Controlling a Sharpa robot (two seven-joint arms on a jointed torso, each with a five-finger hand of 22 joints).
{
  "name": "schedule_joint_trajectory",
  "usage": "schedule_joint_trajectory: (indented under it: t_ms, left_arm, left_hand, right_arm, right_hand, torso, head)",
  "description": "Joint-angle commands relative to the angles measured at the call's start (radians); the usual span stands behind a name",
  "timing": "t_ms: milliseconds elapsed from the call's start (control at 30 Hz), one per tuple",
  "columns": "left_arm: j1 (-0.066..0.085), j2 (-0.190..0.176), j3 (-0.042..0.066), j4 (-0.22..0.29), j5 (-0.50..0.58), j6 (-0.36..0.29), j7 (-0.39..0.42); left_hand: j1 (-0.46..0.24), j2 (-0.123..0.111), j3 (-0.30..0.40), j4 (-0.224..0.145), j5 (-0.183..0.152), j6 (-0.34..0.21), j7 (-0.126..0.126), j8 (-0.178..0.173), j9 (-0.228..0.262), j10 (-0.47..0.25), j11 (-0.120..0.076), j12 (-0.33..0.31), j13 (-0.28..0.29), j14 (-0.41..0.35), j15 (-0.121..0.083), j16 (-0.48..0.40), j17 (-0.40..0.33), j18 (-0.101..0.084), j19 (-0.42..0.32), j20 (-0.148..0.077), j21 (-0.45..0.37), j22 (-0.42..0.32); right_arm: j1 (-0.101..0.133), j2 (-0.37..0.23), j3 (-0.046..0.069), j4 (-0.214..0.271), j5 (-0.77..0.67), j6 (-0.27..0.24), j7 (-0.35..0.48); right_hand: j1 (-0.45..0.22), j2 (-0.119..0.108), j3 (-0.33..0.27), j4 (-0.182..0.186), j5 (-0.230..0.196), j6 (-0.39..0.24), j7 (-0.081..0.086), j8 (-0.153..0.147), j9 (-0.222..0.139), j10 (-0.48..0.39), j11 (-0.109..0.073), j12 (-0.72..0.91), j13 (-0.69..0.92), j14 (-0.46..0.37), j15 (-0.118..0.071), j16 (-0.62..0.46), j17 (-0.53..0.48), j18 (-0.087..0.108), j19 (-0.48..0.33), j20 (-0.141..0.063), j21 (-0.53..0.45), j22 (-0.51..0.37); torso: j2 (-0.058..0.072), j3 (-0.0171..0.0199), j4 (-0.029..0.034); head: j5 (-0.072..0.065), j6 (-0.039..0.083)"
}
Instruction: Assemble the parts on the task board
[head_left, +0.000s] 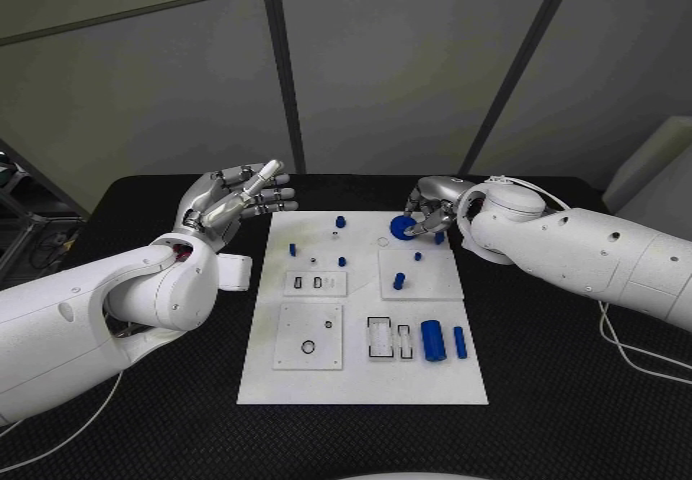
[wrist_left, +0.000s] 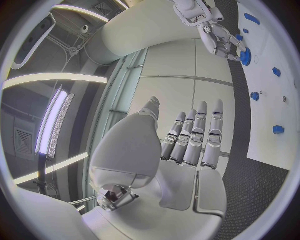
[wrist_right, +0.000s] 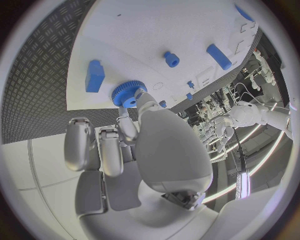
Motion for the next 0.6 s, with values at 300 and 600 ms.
schedule_joint_trajectory:
  t_ms: [300,600]
  left_arm:
    - [0.002,-0.001,0.001,-0.003,-0.006,0.015,0.0]
    - [0.002,-0.001,0.001,-0.006,-0.006,0.013,0.0]
  left_hand:
    - [0.003,0.011,0.001,-0.006,-0.005,-0.005,0.06,-0.004,-0.002,-0.004,0.002,-0.005,-0.001,-0.003,0.005,-0.006,0.001,0.05,0.006,-0.001,-0.001,-0.002]
    - [0.005,0.015,0.002,-0.008,-0.005,-0.005,0.061,-0.005,-0.001,-0.005,0.003,-0.005,-0.001,-0.004,0.005,-0.007,0.001,0.05,0.006,-0.001,-0.002,-0.002]
  right_arm:
    - [0.001,-0.01,0.001,0.053,-0.049,-0.108,-0.017]
    - [0.001,-0.011,0.001,0.165,-0.107,-0.201,-0.037]
  right_hand:
    - [0.01,0.013,0.035,-0.011,0.025,0.043,-0.017,0.01,0.009,0.025,-0.011,0.02,0.029,0.088,-0.019,0.009,0.18,-0.024,0.017,-0.014,0.014,0.018]
    - [0.008,0.01,0.036,-0.011,0.026,0.042,-0.017,0.007,0.008,0.027,-0.011,0.022,0.033,0.088,-0.019,0.01,0.183,-0.025,0.021,-0.014,0.017,0.025]
  torso:
    - [0.0,0.001,-0.0001]
    - [0.0,0.0006,0.0002]
  head:
    - [0.004,0.0]
    - [0.007,0.003]
